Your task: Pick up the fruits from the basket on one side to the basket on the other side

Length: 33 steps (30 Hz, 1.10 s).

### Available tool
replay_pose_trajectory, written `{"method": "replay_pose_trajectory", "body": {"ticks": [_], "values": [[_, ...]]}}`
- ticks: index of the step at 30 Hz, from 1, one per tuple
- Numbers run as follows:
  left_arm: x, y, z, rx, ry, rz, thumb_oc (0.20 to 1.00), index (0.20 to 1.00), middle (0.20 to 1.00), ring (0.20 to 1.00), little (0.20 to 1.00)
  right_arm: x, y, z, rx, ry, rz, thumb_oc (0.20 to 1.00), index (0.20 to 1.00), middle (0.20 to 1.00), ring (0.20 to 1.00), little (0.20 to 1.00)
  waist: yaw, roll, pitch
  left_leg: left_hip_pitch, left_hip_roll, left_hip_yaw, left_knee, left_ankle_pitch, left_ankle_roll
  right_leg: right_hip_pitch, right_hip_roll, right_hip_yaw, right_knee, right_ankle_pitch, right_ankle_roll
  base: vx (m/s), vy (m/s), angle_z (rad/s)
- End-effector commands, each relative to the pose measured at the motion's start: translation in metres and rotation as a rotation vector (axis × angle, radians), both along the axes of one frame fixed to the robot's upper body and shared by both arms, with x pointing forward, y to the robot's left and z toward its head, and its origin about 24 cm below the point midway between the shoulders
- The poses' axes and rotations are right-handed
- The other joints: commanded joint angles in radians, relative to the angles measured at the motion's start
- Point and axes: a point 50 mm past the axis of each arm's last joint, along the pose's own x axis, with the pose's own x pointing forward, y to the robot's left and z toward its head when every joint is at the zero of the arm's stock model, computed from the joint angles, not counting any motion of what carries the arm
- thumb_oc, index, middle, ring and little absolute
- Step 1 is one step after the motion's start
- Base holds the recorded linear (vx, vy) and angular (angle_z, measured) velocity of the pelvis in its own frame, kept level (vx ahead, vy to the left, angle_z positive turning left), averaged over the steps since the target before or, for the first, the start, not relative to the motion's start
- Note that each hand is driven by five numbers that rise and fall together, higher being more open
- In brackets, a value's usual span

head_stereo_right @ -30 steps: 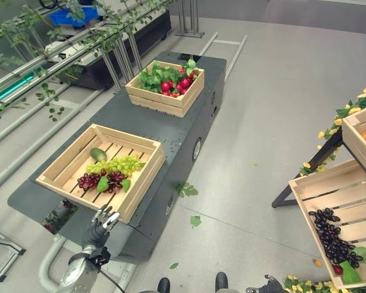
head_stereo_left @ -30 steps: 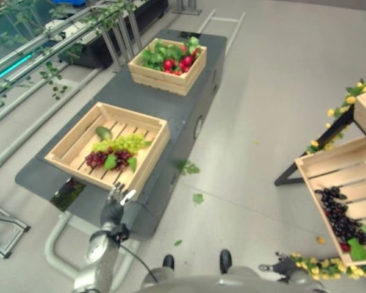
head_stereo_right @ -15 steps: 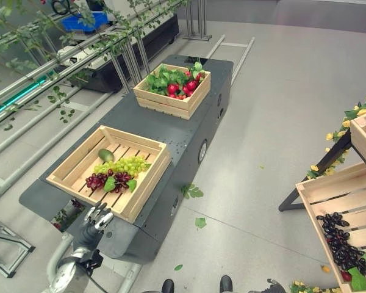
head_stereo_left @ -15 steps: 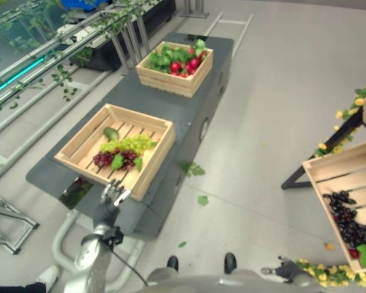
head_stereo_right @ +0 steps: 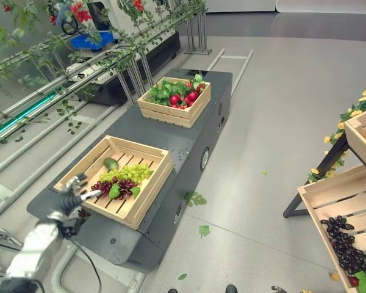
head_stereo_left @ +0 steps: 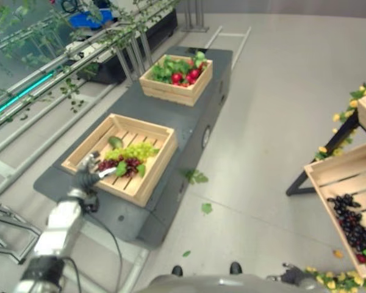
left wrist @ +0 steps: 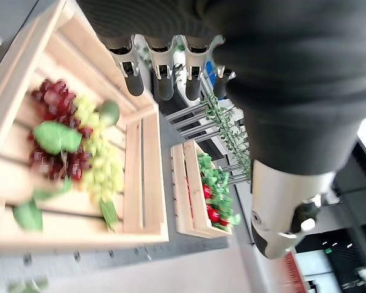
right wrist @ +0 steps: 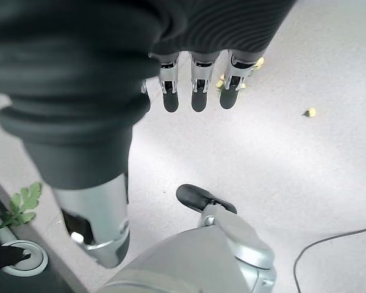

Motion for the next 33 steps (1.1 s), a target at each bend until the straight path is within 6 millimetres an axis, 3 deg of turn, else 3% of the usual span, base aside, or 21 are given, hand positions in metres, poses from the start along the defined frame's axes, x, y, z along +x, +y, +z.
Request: {"method": "replay_pose_trajectory", "body": {"ticks": [1, 4, 5, 9, 12, 26, 33], "values": [[0.023, 0.013, 0.044, 0.154, -0.113, -0.012, 1.0, 1.0, 1.0, 1.0, 1.0, 0.021, 0.007, 0.002, 0.008, -0.031, 0.033, 1.0, 1.0, 1.0, 1.0, 1.0, -0.027, -0.081, 0.048, -0.054, -0.093, 0.005, 0.011, 0.0, 0.044, 0.026, 0.004, 0.003, 0.01, -0.077, 0.036, -0.06, 0.007, 0.04], [0.04, 0.022, 0.059, 0.277, -0.091, 0.006, 1.0, 1.0, 1.0, 1.0, 1.0, 0.026, 0.007, 0.003, 0.007, -0.037, 0.043, 1.0, 1.0, 1.0, 1.0, 1.0, -0.035, -0.083, 0.068, -0.068, -0.095, 0.009, 0.012, 0.005, 0.044, 0.013, 0.002, 0.002, 0.01, -0.068, 0.039, -0.06, 0.009, 0.02], [0.055, 0.027, 0.072, 0.394, -0.062, 0.012, 1.0, 1.0, 1.0, 1.0, 1.0, 0.03, 0.007, 0.004, 0.003, -0.042, 0.056, 1.0, 1.0, 1.0, 1.0, 1.0, -0.044, -0.084, 0.088, -0.083, -0.096, 0.011, 0.013, 0.011, 0.044, -0.004, 0.0, 0.002, 0.01, -0.058, 0.042, -0.09, 0.014, 0.02], [0.065, 0.028, 0.079, 0.44, -0.056, 0.021, 1.0, 1.0, 1.0, 1.0, 1.0, 0.035, 0.007, 0.006, 0.0, -0.054, 0.058, 1.0, 1.0, 1.0, 1.0, 1.0, -0.046, -0.086, 0.103, -0.099, -0.096, 0.012, 0.014, 0.016, 0.045, -0.021, -0.001, 0.004, 0.012, -0.05, 0.043, -0.07, 0.012, 0.06], [0.085, 0.025, 0.102, 0.619, -0.045, 0.021, 1.0, 1.0, 1.0, 1.0, 1.0, 0.047, 0.01, 0.008, -0.002, -0.084, 0.071, 1.0, 1.0, 1.0, 1.0, 1.0, -0.055, -0.093, 0.135, -0.139, -0.099, 0.022, 0.021, 0.027, 0.047, -0.066, -0.003, 0.012, 0.021, -0.031, 0.049, -0.1, 0.014, 0.0], [0.113, 0.008, 0.126, 0.891, -0.012, -0.002, 1.0, 1.0, 1.0, 1.0, 1.0, 0.079, 0.02, 0.018, 0.013, -0.209, 0.086, 1.0, 1.0, 1.0, 1.0, 1.0, -0.073, -0.111, 0.201, -0.251, -0.111, 0.036, 0.031, 0.056, 0.055, -0.202, -0.014, 0.031, 0.047, 0.008, 0.058, -0.07, 0.027, -0.03], [0.119, 0.006, 0.126, 0.96, 0.031, -0.002, 1.0, 1.0, 1.0, 1.0, 1.0, 0.089, 0.023, 0.022, 0.022, -0.257, 0.072, 1.0, 1.0, 1.0, 1.0, 1.0, -0.085, -0.116, 0.238, -0.298, -0.118, 0.048, 0.045, 0.063, 0.063, -0.256, -0.025, 0.049, 0.06, 0.025, 0.065, -0.06, 0.045, -0.04]]}}
